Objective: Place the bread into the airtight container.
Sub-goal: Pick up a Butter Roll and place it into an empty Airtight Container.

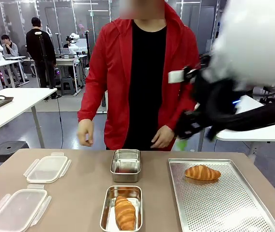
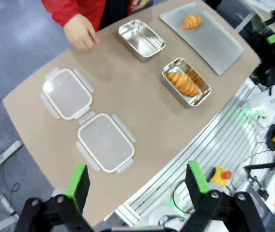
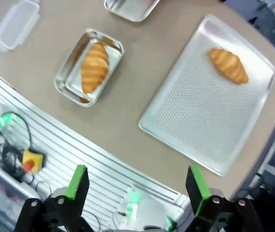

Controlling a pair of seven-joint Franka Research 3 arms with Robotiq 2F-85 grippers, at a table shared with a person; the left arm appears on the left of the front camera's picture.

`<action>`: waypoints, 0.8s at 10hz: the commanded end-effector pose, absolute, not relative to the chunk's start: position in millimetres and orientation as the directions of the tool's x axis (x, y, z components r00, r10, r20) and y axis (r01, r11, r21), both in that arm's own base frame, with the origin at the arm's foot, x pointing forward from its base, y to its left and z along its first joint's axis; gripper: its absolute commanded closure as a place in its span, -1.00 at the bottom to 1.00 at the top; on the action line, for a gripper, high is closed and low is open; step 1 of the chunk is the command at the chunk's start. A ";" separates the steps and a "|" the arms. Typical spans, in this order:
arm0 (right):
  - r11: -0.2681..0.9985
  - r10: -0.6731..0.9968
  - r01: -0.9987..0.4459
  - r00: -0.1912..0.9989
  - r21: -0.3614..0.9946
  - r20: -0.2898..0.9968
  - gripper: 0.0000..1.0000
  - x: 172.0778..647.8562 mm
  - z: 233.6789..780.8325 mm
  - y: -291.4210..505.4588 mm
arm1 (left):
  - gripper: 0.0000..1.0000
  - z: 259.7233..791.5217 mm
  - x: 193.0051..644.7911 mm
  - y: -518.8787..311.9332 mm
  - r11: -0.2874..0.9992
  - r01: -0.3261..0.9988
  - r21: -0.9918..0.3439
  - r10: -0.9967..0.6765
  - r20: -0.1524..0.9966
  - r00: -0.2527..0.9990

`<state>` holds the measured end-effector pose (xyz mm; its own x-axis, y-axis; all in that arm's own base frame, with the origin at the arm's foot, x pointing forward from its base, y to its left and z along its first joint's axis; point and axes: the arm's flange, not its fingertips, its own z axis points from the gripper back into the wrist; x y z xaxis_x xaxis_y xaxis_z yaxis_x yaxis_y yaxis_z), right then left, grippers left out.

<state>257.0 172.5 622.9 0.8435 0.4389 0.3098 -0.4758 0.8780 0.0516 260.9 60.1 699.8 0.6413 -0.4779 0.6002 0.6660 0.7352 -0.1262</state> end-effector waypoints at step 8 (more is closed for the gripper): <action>0.823 0.444 -0.559 0.745 0.103 0.498 -1.00 193.9 651.4 -1.2 | -1.00 701.3 261.4 59.5 0.725 0.677 -0.126 -0.485 0.605 0.631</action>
<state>192.8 -0.9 664.7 0.7409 0.4667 0.4829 -0.5789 0.8083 0.1070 260.9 60.0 699.9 0.6412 -0.4780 0.6003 0.6660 0.7353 -0.1259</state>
